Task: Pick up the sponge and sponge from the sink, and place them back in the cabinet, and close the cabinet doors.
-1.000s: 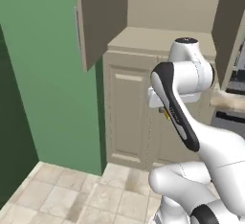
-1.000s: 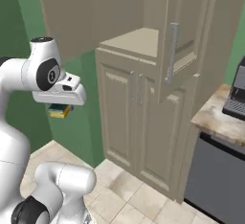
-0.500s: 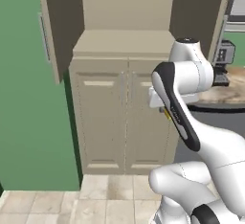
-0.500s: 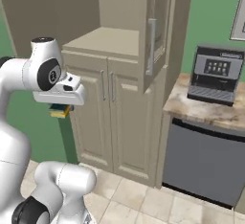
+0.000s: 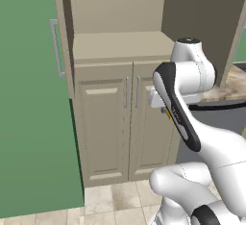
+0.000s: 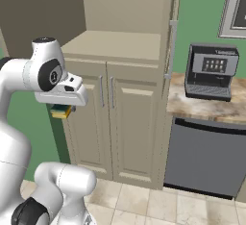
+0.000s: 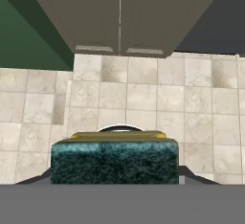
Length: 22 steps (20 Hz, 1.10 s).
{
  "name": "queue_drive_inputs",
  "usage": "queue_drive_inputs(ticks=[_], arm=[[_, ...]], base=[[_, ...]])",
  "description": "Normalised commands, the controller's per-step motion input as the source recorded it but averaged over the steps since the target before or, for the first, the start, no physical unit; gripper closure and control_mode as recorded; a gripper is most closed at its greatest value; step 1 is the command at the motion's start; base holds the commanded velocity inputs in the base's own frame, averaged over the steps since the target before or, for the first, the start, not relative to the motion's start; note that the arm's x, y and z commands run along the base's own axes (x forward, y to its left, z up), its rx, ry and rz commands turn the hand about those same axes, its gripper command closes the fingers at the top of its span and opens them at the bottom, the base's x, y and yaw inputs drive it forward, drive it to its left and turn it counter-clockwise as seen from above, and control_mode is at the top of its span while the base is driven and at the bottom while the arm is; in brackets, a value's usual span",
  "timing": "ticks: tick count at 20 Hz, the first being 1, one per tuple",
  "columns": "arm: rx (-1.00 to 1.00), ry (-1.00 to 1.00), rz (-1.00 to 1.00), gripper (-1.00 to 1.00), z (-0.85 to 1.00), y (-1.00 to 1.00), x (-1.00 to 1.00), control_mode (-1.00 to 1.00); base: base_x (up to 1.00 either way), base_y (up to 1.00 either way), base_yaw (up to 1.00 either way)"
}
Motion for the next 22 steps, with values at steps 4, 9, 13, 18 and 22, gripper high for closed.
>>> queue_drive_inputs(ticks=[4,9,13,18,22], arm=[[0.0,0.0,0.0,1.0,0.0,0.0,0.0,1.0],[0.0,0.0,0.0,1.0,0.0,0.0,0.0,1.0],[0.0,0.0,0.0,1.0,0.0,0.0,0.0,1.0],[0.0,0.0,0.0,1.0,0.0,0.0,0.0,1.0],[0.0,0.0,0.0,1.0,0.0,0.0,0.0,1.0]], base=[[0.45,0.38,-0.16],[0.51,0.09,0.0],[0.48,0.0,0.0],[0.42,0.0,0.0],[0.32,0.05,-0.04]])
